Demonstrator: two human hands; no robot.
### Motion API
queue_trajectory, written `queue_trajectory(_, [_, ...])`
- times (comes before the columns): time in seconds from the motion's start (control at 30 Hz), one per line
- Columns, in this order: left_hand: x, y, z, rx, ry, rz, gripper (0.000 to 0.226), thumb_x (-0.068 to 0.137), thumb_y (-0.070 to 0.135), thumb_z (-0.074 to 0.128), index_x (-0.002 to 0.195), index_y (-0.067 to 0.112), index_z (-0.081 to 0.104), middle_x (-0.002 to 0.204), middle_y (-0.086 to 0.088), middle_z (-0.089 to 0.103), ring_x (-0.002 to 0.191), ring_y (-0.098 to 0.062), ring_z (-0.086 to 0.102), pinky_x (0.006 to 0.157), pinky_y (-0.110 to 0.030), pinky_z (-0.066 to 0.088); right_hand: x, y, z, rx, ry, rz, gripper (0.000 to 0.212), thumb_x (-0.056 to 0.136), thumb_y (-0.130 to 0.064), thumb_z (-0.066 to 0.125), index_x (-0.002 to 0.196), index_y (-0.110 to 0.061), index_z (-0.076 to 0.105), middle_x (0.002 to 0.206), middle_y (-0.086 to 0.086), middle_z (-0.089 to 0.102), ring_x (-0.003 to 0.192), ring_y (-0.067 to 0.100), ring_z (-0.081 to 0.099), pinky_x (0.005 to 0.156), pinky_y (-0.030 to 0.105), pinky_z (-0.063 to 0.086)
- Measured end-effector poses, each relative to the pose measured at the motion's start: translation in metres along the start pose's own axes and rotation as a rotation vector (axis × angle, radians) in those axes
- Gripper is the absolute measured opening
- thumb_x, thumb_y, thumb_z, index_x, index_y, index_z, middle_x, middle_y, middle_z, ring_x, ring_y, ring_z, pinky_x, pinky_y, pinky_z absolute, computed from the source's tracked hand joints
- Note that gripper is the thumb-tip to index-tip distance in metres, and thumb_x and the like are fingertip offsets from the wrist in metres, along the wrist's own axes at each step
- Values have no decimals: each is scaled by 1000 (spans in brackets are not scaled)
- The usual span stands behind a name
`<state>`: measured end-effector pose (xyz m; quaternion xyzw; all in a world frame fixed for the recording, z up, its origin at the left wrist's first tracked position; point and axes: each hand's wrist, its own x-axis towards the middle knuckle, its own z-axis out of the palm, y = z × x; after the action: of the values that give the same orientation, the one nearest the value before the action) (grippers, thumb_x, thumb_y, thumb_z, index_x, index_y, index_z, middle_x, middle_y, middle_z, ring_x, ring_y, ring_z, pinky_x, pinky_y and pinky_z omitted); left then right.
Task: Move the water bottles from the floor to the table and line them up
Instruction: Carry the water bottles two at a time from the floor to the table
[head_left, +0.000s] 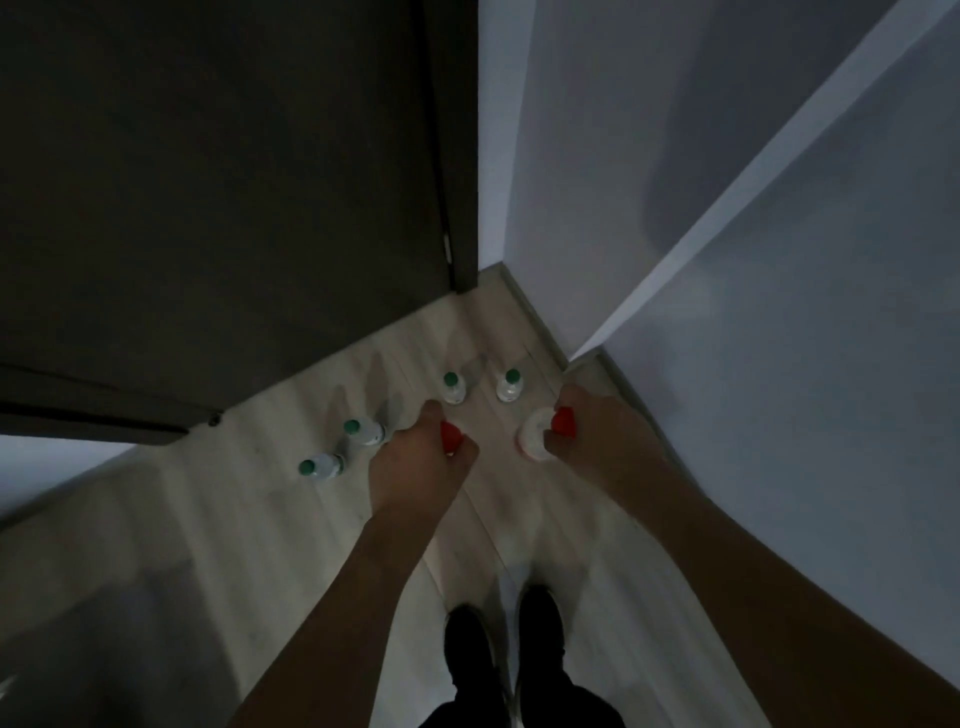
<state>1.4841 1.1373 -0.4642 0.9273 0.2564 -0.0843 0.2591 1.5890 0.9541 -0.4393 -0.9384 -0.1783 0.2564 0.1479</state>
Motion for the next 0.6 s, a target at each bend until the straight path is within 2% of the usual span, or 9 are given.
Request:
queue_trajectory(0.07, [-30,35,-68,-42,49,27,26,84,41,62,85,29,39,60,13,49,56,-16,55,51,-28,42,-43,-26,-60,26,60,-22,14,85,-30,57,91,-19,51,62,-11,48,54,3,48,50,19,38])
queue_trajectory(0.17, [-80,89,-162,-84,173,81,24,84,42,64,86,29,43,60,10,53,54,-15,55,52,-28,42,-115,-61,-142,66,126,-60,18,85,-38,57,90,-23,50,65,-9,54,58,7,54,57,25,47])
queue_trajectory(0.27, [-117,124,-219,-142,301,105,24,84,45,63,87,31,45,62,12,53,53,-4,51,49,-21,36,-165,-80,-188,107,221,-85,21,83,-43,60,90,-27,49,71,-10,56,61,7,55,59,25,45])
queue_trajectory(0.37, [-141,144,-248,-204,389,96,21,80,46,64,83,34,48,60,13,54,53,3,50,47,-17,31,-199,-84,-212,144,295,-92,25,81,-47,61,93,-27,52,76,-9,60,67,10,58,64,28,47])
queue_trajectory(0.6, [-175,186,-263,-179,385,190,18,77,42,65,81,32,51,59,12,54,52,0,52,47,-19,32,-243,-70,-230,183,353,-53,27,79,-47,60,92,-24,54,80,-6,62,71,14,60,71,35,54])
